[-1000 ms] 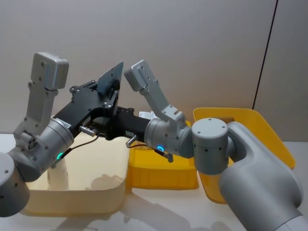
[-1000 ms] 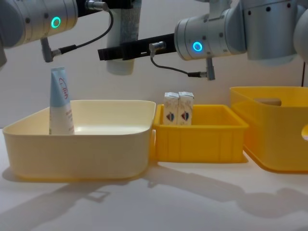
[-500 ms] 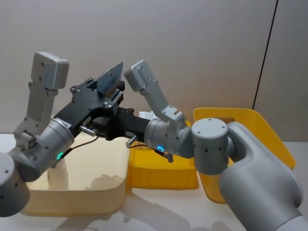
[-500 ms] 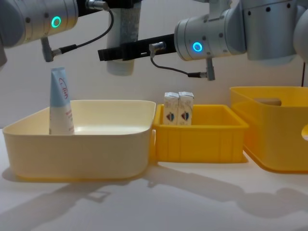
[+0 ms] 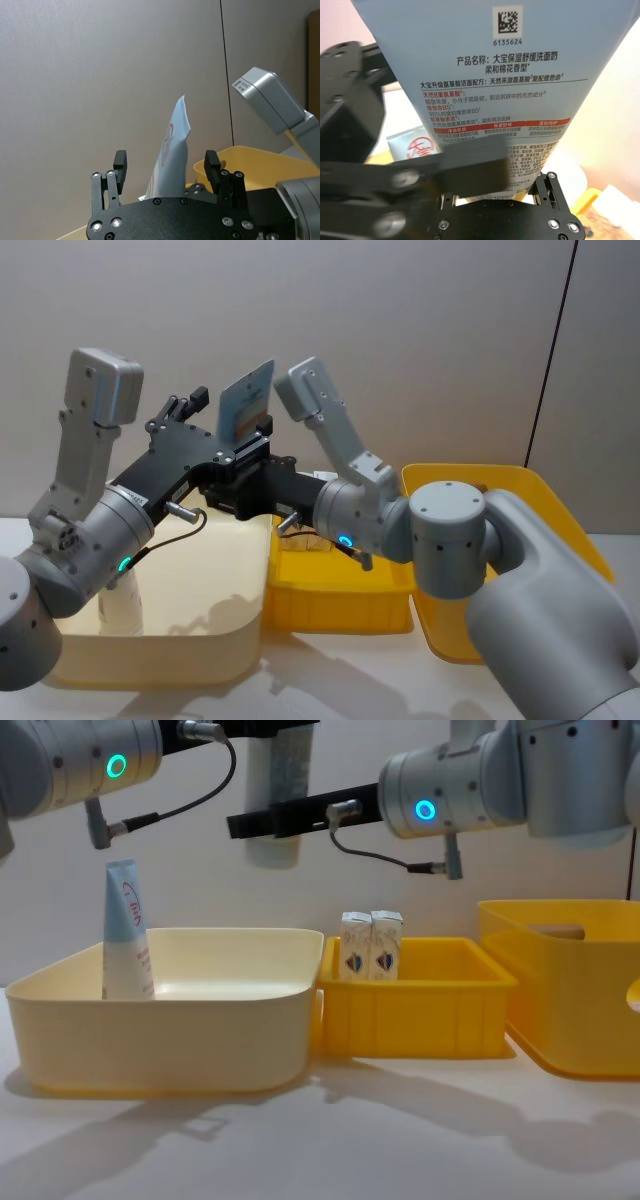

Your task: Bimanual collaborative sorting of washing and personal care products

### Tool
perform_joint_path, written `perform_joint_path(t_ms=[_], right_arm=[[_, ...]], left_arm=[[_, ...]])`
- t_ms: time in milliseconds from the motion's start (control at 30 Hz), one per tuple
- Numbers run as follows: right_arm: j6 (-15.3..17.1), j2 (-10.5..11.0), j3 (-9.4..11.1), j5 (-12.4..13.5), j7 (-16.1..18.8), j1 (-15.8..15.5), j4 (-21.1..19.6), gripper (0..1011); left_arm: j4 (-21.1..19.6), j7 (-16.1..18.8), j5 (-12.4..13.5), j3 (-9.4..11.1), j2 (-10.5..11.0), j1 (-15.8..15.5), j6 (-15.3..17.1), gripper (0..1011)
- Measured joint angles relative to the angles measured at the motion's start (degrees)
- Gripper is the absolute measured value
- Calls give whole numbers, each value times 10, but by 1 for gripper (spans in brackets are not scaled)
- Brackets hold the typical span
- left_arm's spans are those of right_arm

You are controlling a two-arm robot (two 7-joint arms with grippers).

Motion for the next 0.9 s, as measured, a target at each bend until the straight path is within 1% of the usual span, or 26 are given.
perform_joint_path(t_ms=[33,100,133,167,233,267,367,600,900], right_arm=[[1,1,1,0,-2,0,-1,658],[7,6,7,-3,-17,-2,-8,658],[7,6,7,-3,-17,-2,-8,658],[8,7,8,-3,-20,-2,-10,658],[15,12,14,-7,-36,-4,-17,658],[15,12,14,-7,-36,-4,-17,658],[23,16,21,-10,-53,-6,-24,658],[46,27,40,-21,-97,-10,-41,658],[73,37,62,-34,-144,-6,-47,658]], left_arm=[[0,0,0,0,0,0,0,958],[0,0,0,0,0,0,0,992],[0,0,0,0,0,0,0,1003],[0,0,0,0,0,0,0,1003],[0,0,0,0,0,0,0,1003],[0,0,0,0,0,0,0,1003],[0,0,0,0,0,0,0,1003],[0,0,0,0,0,0,0,1003],[0,0,0,0,0,0,0,1003]])
